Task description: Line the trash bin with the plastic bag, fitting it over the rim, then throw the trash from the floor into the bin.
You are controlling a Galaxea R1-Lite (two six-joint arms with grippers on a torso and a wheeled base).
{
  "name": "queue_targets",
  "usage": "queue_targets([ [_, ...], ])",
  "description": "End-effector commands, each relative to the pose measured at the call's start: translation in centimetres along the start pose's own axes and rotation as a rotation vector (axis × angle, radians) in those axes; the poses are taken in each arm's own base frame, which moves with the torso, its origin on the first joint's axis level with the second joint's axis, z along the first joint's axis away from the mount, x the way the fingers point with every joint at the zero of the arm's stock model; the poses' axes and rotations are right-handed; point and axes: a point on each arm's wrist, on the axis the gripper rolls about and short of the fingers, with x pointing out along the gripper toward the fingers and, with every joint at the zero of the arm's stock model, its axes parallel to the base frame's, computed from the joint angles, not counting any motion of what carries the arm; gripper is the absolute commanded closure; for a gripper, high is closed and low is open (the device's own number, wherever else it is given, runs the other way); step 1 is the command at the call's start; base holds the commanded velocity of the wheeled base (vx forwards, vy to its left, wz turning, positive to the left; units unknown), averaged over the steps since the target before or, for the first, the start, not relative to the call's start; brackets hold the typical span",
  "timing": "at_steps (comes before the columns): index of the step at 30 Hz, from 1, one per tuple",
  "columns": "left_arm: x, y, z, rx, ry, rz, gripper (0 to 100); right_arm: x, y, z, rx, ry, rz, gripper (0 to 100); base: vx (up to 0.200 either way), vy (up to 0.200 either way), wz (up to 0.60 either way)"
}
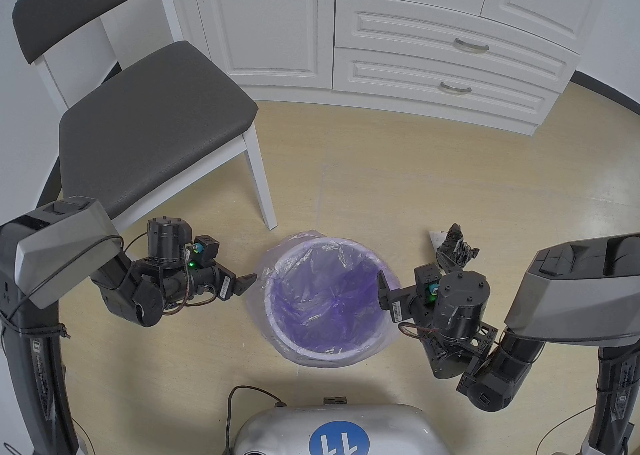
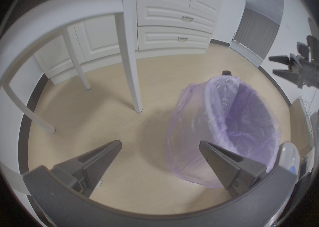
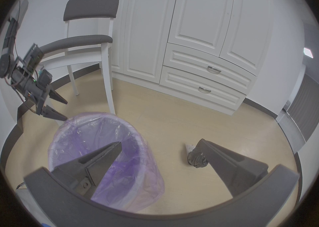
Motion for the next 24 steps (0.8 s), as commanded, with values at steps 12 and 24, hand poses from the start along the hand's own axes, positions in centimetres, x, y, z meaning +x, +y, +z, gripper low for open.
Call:
queue_targets([
  [12,8.7,-1.9,-6.5,-0.119,0.103,0.066,0,0.6,-1.6,0.2,0.000,-0.006,-0.044,0,0.000,0.000,0.00],
  [24,9.9,-2.1,-5.9,-0.212,0.068,0.120,0,2.7,-3.2,-1.3,-0.008,0.007,-0.024,0,0.000,0.000,0.00],
])
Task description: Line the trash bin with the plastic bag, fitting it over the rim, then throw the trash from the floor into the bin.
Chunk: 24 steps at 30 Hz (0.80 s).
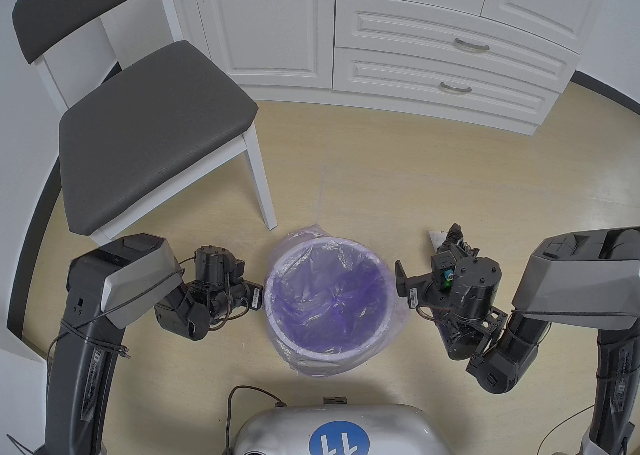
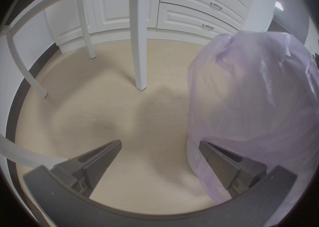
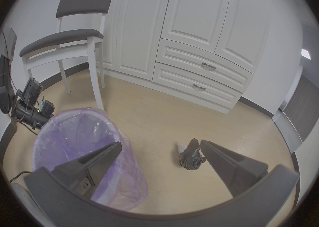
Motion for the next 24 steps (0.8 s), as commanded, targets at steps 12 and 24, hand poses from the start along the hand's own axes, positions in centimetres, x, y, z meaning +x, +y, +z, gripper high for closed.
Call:
queue_targets([
  [12,-8.0,0.5,-0.9,-0.080,-0.024,0.039,0,-4.9,-9.4,6.9,-0.040,-0.034,-0.063,0,0.000,0.000,0.00],
  [24,-21.4,-0.5,-2.0,-0.082,-0.077,0.040,0,-10.6,-14.0,11.1,0.110,0.148,-0.018,0,0.000,0.000,0.00],
])
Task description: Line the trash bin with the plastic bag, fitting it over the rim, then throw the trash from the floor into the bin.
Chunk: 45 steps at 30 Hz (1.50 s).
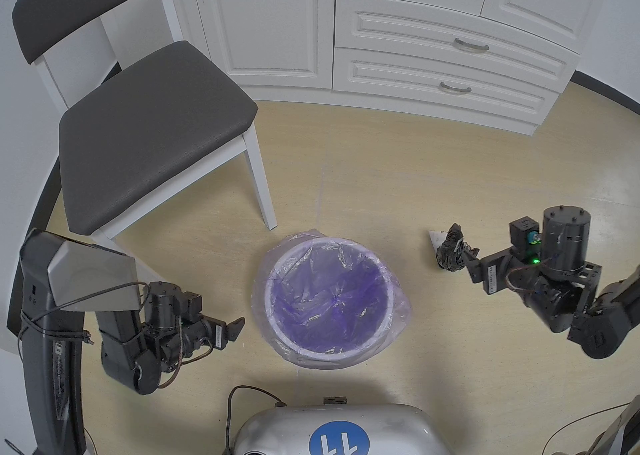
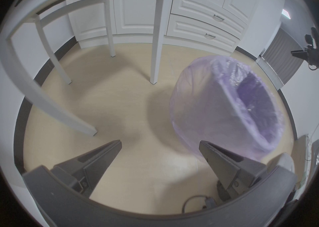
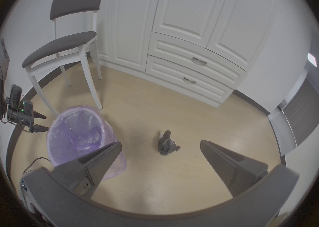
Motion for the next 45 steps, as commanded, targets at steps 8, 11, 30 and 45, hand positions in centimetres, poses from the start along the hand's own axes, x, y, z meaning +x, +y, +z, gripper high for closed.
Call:
queue_targets([
  [8,-15.8,-0.6,3.3,-0.063,-0.185,-0.010,0,-7.0,-7.2,2.9,0.254,-0.093,0.063,0,0.000,0.000,0.00],
  [11,-17.9,-0.8,4.4,-0.085,-0.253,0.002,0,-6.5,-7.5,2.3,0.267,-0.085,0.035,0,0.000,0.000,0.00],
  [30,-26.4,-1.9,6.1,-0.087,-0.479,-0.082,0,-9.2,-7.8,9.2,0.267,-0.078,0.106,0,0.000,0.000,0.00],
  [45,-24.9,-2.6,6.6,-0.060,-0.433,-0.117,0,-8.9,-7.4,7.0,0.165,0.000,0.168,0,0.000,0.000,0.00],
])
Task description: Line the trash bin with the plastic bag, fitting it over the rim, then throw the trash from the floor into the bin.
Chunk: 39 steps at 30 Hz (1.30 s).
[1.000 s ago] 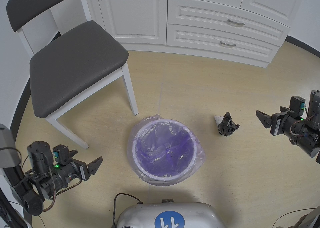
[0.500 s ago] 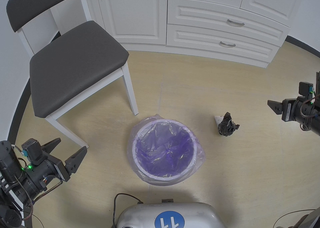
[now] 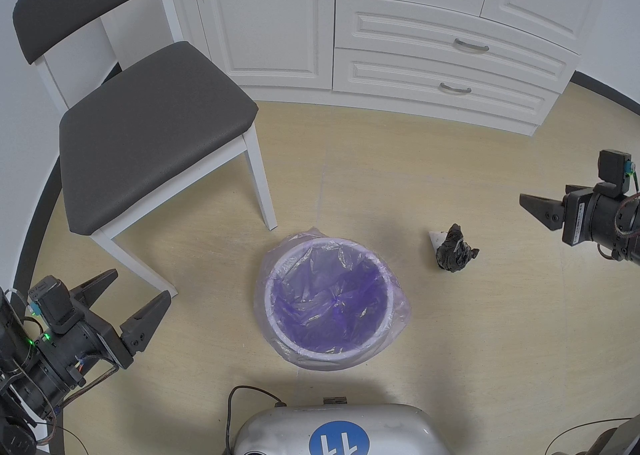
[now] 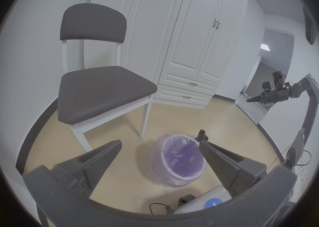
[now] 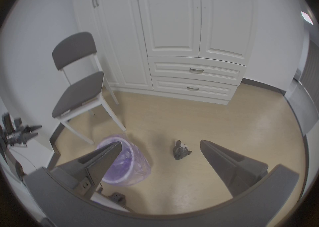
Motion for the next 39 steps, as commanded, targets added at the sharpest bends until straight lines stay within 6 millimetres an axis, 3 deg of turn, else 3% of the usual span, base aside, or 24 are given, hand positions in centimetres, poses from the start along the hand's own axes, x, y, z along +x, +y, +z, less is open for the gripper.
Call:
queue_targets([
  [1,0.2,-0.1,0.2,0.002,-0.009,-0.001,0,0.3,-1.2,-1.7,-0.080,0.076,-0.047,0,0.000,0.000,0.00],
  [5,-0.4,-0.1,0.9,0.003,-0.061,-0.003,0,2.3,-2.1,-3.2,-0.141,0.184,-0.032,0,0.000,0.000,0.00],
  [9,-1.3,-0.2,1.9,0.024,-0.132,-0.006,0,6.0,-3.4,-3.9,-0.113,0.263,-0.042,0,0.000,0.000,0.00],
  [17,-1.2,-0.2,2.6,0.024,-0.164,-0.004,0,10.1,-5.1,-6.3,-0.065,0.370,-0.040,0,0.000,0.000,0.00],
  [18,-1.2,-0.3,2.8,0.026,-0.175,-0.005,0,11.4,-5.4,-6.9,-0.058,0.378,-0.047,0,0.000,0.000,0.00],
  [24,-1.4,0.2,3.3,0.053,-0.202,0.046,0,15.7,-6.0,-9.4,-0.010,0.334,-0.070,0,0.000,0.000,0.00],
  [31,-1.4,0.6,3.5,0.062,-0.211,0.078,0,19.2,-6.2,-11.9,0.003,0.321,-0.081,0,0.000,0.000,0.00],
  [39,-1.3,0.6,3.4,0.062,-0.198,0.078,0,25.5,-6.1,-16.7,0.112,0.253,-0.110,0,0.000,0.000,0.00],
])
